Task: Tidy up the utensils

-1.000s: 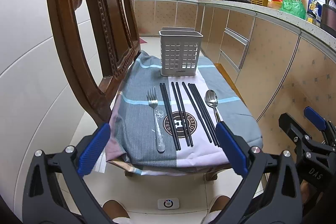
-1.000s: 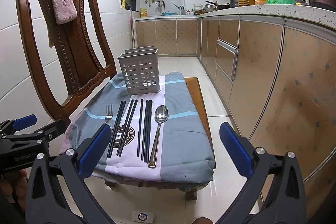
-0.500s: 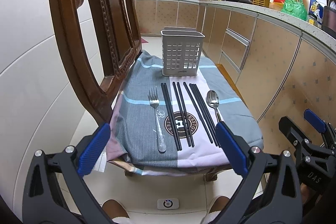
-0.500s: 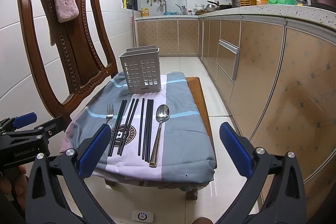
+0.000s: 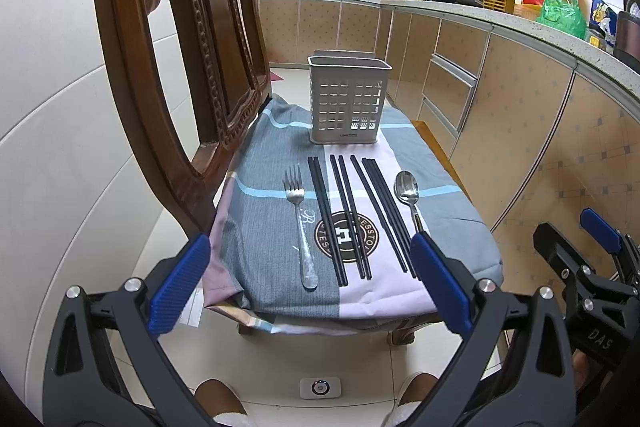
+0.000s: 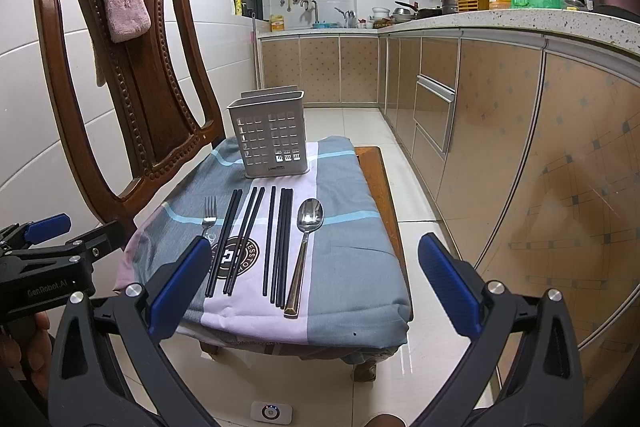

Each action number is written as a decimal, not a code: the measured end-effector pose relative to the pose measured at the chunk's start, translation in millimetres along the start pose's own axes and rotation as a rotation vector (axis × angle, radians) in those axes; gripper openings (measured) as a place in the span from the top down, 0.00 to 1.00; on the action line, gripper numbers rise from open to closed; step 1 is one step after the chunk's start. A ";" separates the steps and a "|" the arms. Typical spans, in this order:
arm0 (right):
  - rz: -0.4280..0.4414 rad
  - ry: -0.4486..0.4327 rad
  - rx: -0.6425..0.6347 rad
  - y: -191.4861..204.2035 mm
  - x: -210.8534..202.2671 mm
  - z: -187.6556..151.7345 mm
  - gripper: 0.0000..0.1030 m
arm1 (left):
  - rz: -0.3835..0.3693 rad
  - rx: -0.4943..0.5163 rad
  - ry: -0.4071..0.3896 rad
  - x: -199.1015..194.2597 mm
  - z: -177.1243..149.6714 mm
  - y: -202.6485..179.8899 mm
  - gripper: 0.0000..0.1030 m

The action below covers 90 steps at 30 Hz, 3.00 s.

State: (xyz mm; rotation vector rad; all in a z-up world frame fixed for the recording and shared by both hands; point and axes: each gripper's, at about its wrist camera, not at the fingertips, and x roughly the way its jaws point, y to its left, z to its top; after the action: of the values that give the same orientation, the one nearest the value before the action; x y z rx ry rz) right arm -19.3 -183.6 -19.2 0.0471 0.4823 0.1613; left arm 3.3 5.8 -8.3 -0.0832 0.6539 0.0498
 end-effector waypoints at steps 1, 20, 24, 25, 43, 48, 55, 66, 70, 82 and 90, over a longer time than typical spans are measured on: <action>0.000 0.001 -0.001 -0.1 0.2 -0.2 0.02 | 0.000 0.000 0.000 0.3 -0.1 0.2 0.04; 0.007 0.007 -0.002 -1.0 0.3 -1.5 0.02 | 0.000 0.000 0.006 1.4 0.0 0.1 0.04; 0.009 0.010 0.000 -1.5 0.6 -1.0 0.02 | 0.002 0.001 0.005 1.4 -0.2 -0.2 0.04; 0.010 0.011 0.000 -1.1 1.1 -0.9 0.02 | 0.004 0.001 0.005 1.5 -0.2 -0.3 0.04; 0.052 0.019 0.019 -4.8 6.9 -2.1 0.02 | 0.003 -0.013 0.054 20.1 -4.5 3.4 0.04; 0.072 0.019 0.027 -9.2 11.1 -2.7 0.02 | -0.002 -0.009 0.077 35.5 -0.8 1.6 0.04; 0.082 0.045 0.056 -18.5 25.2 -5.2 0.03 | 0.012 -0.031 0.131 82.2 21.3 3.4 0.05; 0.108 0.072 0.100 -35.8 44.3 -4.4 0.03 | -0.007 0.047 0.214 195.3 41.1 18.8 0.41; 0.103 0.093 0.119 -44.1 53.4 -5.2 0.03 | -0.036 0.019 0.238 223.3 42.1 33.0 0.57; 0.102 0.133 0.127 -40.3 71.5 -6.3 0.02 | -0.170 0.059 0.228 267.1 45.3 44.8 0.66; 0.086 0.156 0.113 -34.6 82.3 -7.4 0.03 | -0.182 0.018 0.251 273.9 49.8 45.2 0.77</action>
State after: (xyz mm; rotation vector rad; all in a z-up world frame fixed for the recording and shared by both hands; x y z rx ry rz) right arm 54.0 -204.1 -66.3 0.1672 0.6456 0.2229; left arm 247.2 61.0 -138.6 -0.1325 0.8947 -0.1438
